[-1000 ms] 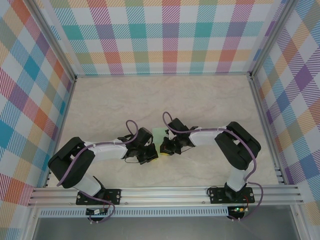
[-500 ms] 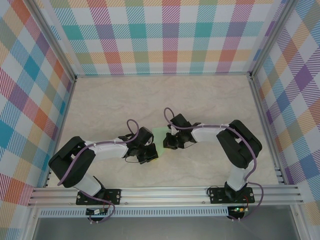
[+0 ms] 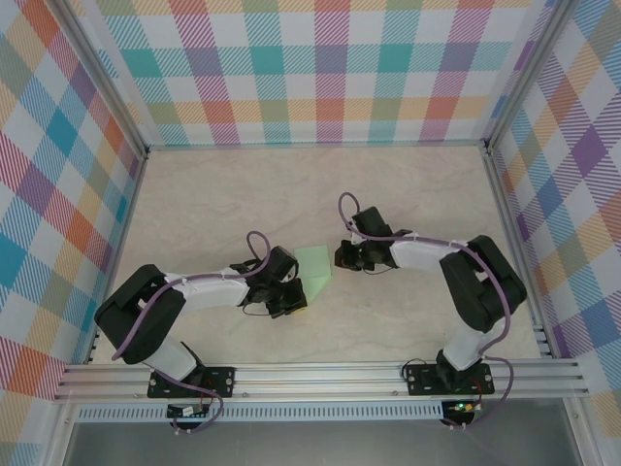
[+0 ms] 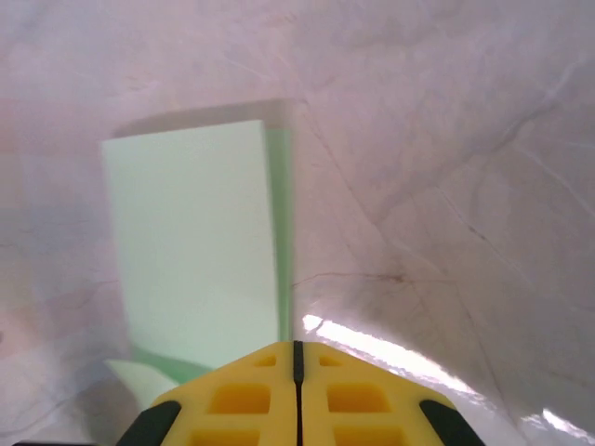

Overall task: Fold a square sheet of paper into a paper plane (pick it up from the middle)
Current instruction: Third fold the triangle at the center of the table.

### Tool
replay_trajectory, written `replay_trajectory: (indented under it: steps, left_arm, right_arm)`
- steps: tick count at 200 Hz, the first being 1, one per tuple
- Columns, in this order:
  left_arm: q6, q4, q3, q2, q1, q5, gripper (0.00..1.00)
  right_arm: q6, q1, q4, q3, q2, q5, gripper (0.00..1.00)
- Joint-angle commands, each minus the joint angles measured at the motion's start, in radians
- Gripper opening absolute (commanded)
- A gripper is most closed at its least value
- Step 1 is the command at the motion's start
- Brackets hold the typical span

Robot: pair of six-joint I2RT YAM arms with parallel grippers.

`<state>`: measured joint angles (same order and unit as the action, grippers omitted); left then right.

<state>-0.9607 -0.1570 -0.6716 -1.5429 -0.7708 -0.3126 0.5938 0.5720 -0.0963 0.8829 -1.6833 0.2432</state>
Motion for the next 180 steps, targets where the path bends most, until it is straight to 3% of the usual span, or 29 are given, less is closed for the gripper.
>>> replay_trajectory:
  steps: [1, 91, 144, 180]
  left_arm:
    - [0.015, -0.154, 0.026, -0.046, -0.01, 0.063, 0.04]
    - [0.019, -0.165, 0.012, -0.049, -0.009, 0.067, 0.04]
    - [0.019, -0.171, 0.014, -0.049, -0.01, 0.064, 0.04]
    - [0.019, -0.177, 0.02, -0.045, -0.009, 0.063, 0.04]
  right_arm:
    - [0.012, 0.047, 0.013, -0.031, 0.093, 0.006, 0.07]
    - [0.123, 0.201, 0.082, -0.003, -0.056, 0.106, 0.07]
    - [0.095, 0.188, 0.032, 0.011, -0.112, 0.046, 0.05]
    - [0.063, 0.103, 0.021, -0.007, -0.118, -0.002, 0.05]
